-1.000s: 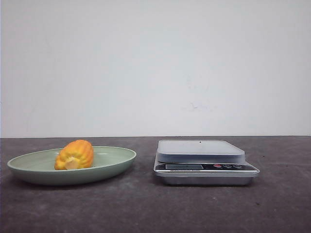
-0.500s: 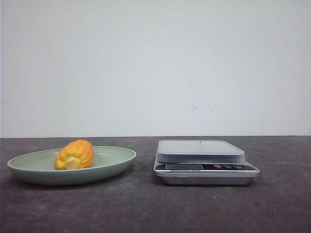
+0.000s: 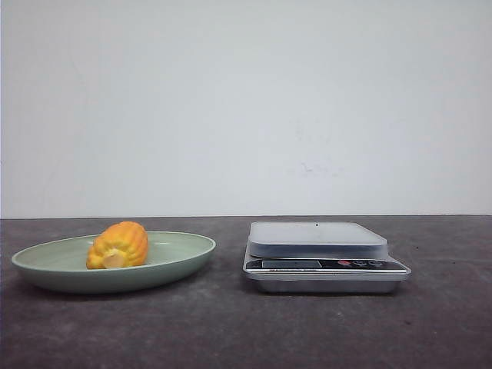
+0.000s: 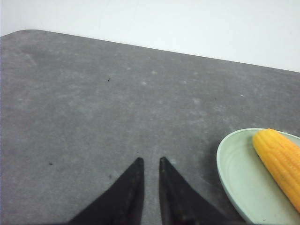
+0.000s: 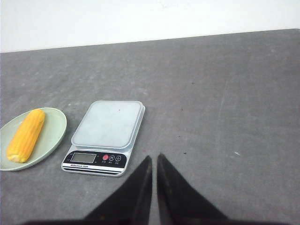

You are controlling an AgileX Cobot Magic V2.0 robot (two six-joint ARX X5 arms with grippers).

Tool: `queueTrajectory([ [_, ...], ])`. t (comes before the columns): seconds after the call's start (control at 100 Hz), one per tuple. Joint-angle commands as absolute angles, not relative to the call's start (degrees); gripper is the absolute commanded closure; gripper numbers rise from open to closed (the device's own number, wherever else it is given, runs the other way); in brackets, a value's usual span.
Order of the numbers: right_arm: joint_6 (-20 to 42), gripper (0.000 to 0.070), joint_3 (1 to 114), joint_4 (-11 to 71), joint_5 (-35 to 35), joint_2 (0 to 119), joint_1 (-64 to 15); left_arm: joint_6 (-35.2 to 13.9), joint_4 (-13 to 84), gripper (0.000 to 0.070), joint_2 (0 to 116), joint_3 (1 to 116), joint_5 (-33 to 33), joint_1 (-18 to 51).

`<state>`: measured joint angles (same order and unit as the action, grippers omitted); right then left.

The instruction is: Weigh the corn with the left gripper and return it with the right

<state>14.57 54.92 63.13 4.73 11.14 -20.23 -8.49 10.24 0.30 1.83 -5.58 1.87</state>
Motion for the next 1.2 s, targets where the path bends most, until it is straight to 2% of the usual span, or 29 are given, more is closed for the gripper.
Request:
queueTrajectory([
  [0.0, 10.87, 0.0689, 55.44, 61.06, 5.87, 11.27, -19.97, -8.01, 10.59, 0.0682, 0.19, 0.80, -5.21, 1.72],
  [0.08, 8.49, 0.0689, 54.78, 57.58, 5.85, 11.14, -16.99, -8.01, 10.59, 0.0682, 0.19, 0.80, -5.21, 1.72],
  [0.19, 5.13, 0.0689, 48.07, 47.33, 5.58, 9.28, -11.00, -8.03, 10.57, 0.0682, 0.19, 0.80, -5.21, 1.72],
  [0.29, 5.48, 0.0689, 37.95, 35.83, 5.19, 6.15, -5.96, -8.03, 10.59, 0.0682, 0.19, 0.80, -5.21, 1.72],
  [0.4, 6.02, 0.0689, 26.55, 24.03, 1.26, 3.66, -2.15, -8.01, 10.59, 0.0682, 0.19, 0.80, -5.21, 1.72],
  [0.51, 5.98, 0.0689, 16.86, 15.92, 0.89, 2.04, -0.71, -8.01, 10.59, 0.0682, 0.19, 0.80, -5.21, 1.72],
  [0.78, 5.98, 0.0689, 5.06, 12.03, 1.52, 0.23, -0.62, -8.01, 10.59, 0.0682, 0.19, 0.80, -5.21, 1.72],
  [1.19, 5.43, 0.0689, 0.91, 11.07, 1.50, 0.23, -0.60, -8.01, 10.61, 0.0682, 0.19, 0.80, -5.21, 1.72],
])
